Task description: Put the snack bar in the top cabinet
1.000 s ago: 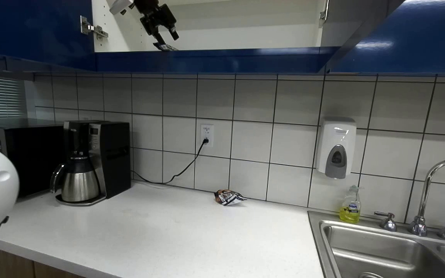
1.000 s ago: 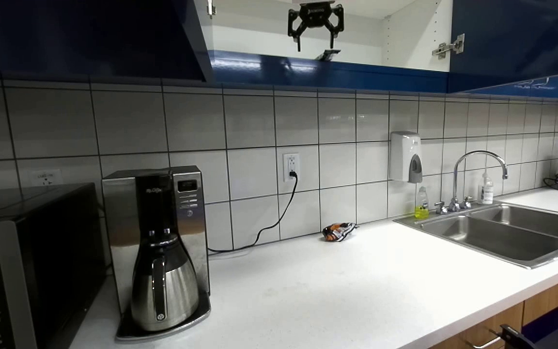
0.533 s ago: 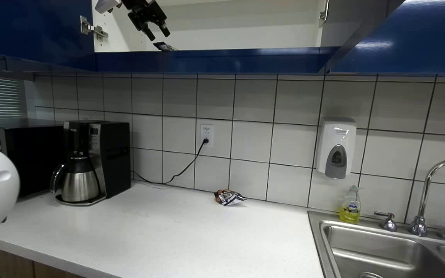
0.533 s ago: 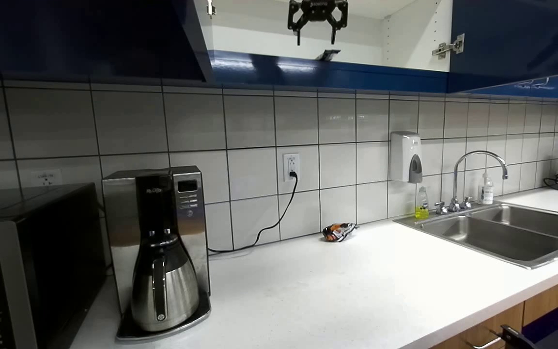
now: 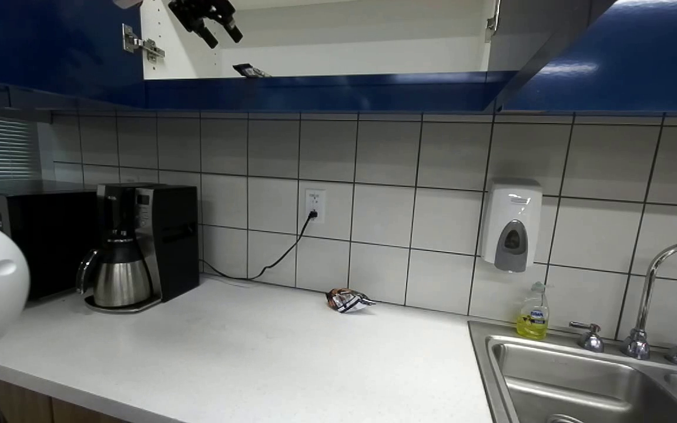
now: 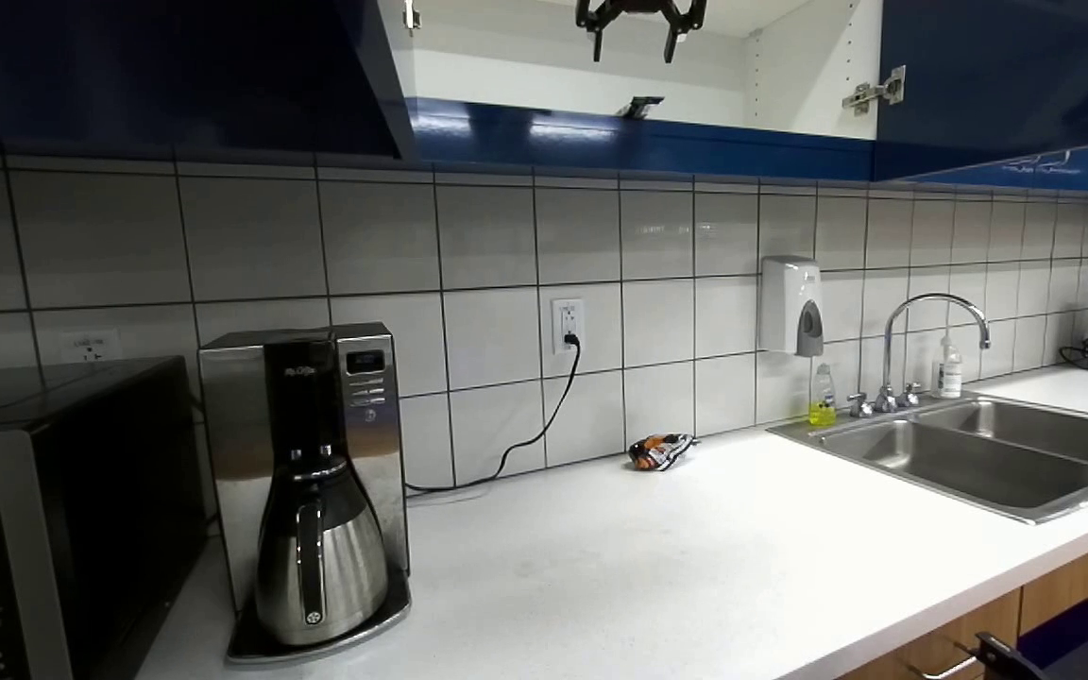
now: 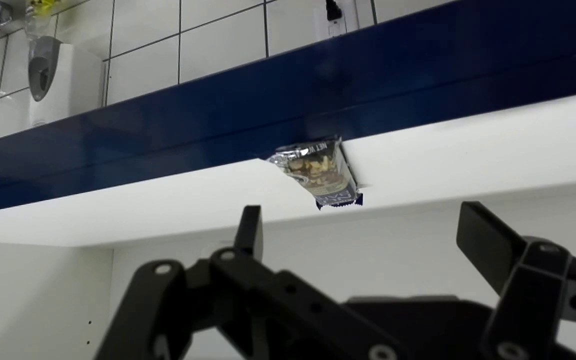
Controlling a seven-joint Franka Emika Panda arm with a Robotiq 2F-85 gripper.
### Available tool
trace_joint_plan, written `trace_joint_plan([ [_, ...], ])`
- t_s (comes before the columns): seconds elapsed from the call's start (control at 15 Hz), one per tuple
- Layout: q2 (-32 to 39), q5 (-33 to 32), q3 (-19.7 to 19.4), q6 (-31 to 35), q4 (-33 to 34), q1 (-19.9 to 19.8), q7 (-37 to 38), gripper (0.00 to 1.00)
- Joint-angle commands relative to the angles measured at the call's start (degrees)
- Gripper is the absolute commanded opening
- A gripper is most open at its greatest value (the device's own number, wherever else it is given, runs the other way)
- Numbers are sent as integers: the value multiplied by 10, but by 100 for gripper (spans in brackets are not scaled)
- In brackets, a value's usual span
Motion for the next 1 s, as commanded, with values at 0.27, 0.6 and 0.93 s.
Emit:
trace_joint_plan([
  [0.27,-160,5,16,79,-204,-37,38,100],
  [0.6,-202,26,19,115,-312,-44,45,100],
  [0.93,-184,54,12,173,-390,-41,21,100],
])
